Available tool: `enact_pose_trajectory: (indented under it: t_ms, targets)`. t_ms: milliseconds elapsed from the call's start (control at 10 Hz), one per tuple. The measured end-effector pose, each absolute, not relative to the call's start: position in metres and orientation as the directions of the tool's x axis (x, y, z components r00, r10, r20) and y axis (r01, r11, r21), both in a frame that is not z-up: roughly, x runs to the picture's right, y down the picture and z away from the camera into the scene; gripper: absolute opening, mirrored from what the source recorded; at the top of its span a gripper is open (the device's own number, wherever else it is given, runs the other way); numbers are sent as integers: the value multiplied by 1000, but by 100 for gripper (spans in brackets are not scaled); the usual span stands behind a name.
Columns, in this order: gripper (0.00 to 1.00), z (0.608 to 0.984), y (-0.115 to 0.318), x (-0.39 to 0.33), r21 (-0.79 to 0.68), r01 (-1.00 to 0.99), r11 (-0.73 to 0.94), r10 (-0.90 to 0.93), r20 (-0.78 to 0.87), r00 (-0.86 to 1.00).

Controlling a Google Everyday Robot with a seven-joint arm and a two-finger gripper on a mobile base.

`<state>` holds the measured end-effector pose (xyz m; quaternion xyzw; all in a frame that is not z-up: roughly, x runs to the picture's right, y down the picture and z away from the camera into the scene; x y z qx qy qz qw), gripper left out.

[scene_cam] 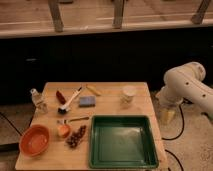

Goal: Place sponge in tray

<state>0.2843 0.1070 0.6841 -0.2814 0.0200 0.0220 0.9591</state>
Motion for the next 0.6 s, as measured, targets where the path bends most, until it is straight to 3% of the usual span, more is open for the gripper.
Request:
enact_pose_trajectory:
  t_ms: [600]
  targets:
    - [80, 685, 106, 278, -536, -31, 843, 6, -48, 999]
